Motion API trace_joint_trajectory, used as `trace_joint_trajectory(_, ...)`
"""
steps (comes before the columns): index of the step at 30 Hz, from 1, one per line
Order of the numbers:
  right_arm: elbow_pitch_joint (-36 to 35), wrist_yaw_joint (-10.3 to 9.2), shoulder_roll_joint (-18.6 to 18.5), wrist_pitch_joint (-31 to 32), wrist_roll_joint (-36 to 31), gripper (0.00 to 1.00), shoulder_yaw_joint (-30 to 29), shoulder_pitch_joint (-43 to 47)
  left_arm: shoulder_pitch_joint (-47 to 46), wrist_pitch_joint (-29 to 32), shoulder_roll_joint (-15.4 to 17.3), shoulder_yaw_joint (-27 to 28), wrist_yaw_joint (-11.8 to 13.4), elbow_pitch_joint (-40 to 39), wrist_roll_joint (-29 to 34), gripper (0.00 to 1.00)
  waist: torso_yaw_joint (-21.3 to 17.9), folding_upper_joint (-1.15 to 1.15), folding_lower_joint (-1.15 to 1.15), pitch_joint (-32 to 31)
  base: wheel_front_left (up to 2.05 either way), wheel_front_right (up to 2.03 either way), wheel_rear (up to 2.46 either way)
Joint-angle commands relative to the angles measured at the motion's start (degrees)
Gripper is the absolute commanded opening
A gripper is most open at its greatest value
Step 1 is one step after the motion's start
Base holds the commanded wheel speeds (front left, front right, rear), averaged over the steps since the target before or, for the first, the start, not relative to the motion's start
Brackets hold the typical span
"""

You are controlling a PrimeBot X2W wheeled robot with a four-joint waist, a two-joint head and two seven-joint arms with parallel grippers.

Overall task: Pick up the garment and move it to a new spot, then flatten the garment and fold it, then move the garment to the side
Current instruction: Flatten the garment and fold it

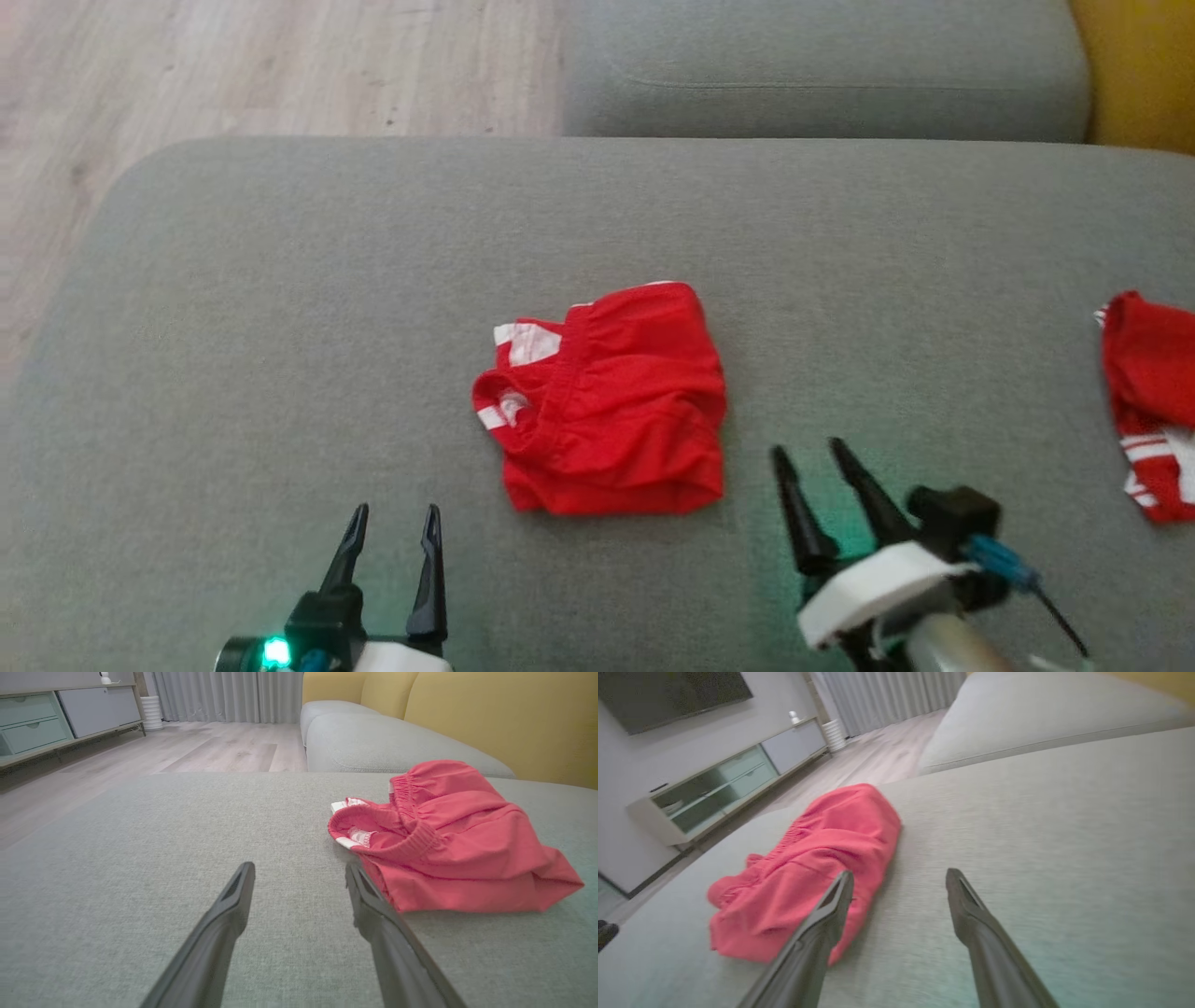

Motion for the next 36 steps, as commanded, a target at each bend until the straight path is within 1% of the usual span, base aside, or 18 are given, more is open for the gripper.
trace_joint_trajectory(1,-0.9,-0.04,-0.1,-0.6,1.0,1.0,3.6,-4.2,-2.3,-0.3,0.2,1.1,0.0,-1.3,-0.4,1.0,1.3,0.0,0.0,0.5,0.0,0.0,0.0)
trace_joint_trajectory(5,2.1,-0.04,-0.1,-0.6,1.6,1.0,7.8,-7.1,-2.5,-0.3,0.2,0.4,-0.1,-1.1,-0.6,1.0,3.5,0.0,0.0,1.3,0.0,0.0,0.0)
trace_joint_trajectory(9,5.6,-0.04,-0.1,-0.6,1.8,1.0,9.9,-9.9,-2.9,-0.3,0.2,-0.1,-0.3,-0.8,-0.8,1.0,5.4,0.0,0.0,2.2,0.0,0.0,0.0)
trace_joint_trajectory(12,9.6,-0.04,-0.1,-0.6,2.5,1.0,11.2,-11.7,-3.1,-0.3,0.2,-0.2,-0.5,-0.6,-1.1,1.0,6.5,0.0,0.0,2.9,0.0,0.0,0.0)
trace_joint_trajectory(13,10.8,-0.04,-0.1,-0.6,2.9,0.89,11.8,-12.3,-3.2,-0.3,0.2,-0.4,-0.5,-0.5,-1.2,1.0,6.8,0.0,0.0,3.2,0.0,0.0,0.0)
trace_joint_trajectory(15,12.6,-0.04,-0.1,-0.6,3.5,0.39,13.0,-13.4,-3.5,-0.3,0.2,-0.6,-0.6,-0.4,-1.4,1.0,7.3,0.0,0.0,3.6,0.0,0.0,0.0)
trace_joint_trajectory(16,13.2,-0.04,-0.1,-0.6,4.0,0.1,13.6,-13.6,-3.7,-0.3,0.2,-0.7,-0.6,-0.4,-1.5,1.0,7.5,0.0,0.0,3.8,0.0,0.0,0.0)
trace_joint_trajectory(17,13.6,-0.04,-0.1,-0.6,4.2,0.0,14.1,-13.9,-3.8,-0.3,0.2,-0.7,-0.5,-0.5,-1.6,1.0,7.6,0.0,0.0,4.0,0.0,0.0,0.0)
trace_joint_trajectory(24,11.1,-0.04,-0.1,-0.6,3.4,0.0,14.3,-12.6,-3.9,-0.3,0.2,-0.4,-0.5,-1.0,-1.9,1.0,7.3,0.0,0.0,4.0,0.0,0.0,0.0)
trace_joint_trajectory(29,7.9,-0.04,-0.1,-0.6,2.0,0.0,14.0,-8.2,-3.0,-0.3,0.2,0.0,-0.5,-1.2,-2.2,1.0,5.8,0.0,0.0,2.6,0.0,0.0,0.0)
trace_joint_trajectory(34,8.1,-0.04,-0.1,-0.6,1.2,0.0,14.9,-4.4,-2.5,-0.3,0.2,0.2,-0.5,-1.1,-2.4,1.0,3.9,0.0,0.0,1.5,0.0,0.0,0.0)
trace_joint_trajectory(35,8.5,-0.04,-0.1,-0.6,1.0,0.08,15.1,-4.1,-2.5,-0.3,0.2,0.2,-0.6,-1.0,-2.4,1.0,3.6,0.0,0.0,1.4,0.0,0.0,0.0)
trace_joint_trajectory(36,8.9,-0.04,-0.1,-0.6,0.6,0.25,15.1,-4.0,-2.4,-0.3,0.2,0.3,-0.6,-1.0,-2.4,1.0,3.2,0.0,0.0,1.3,0.0,0.0,0.0)
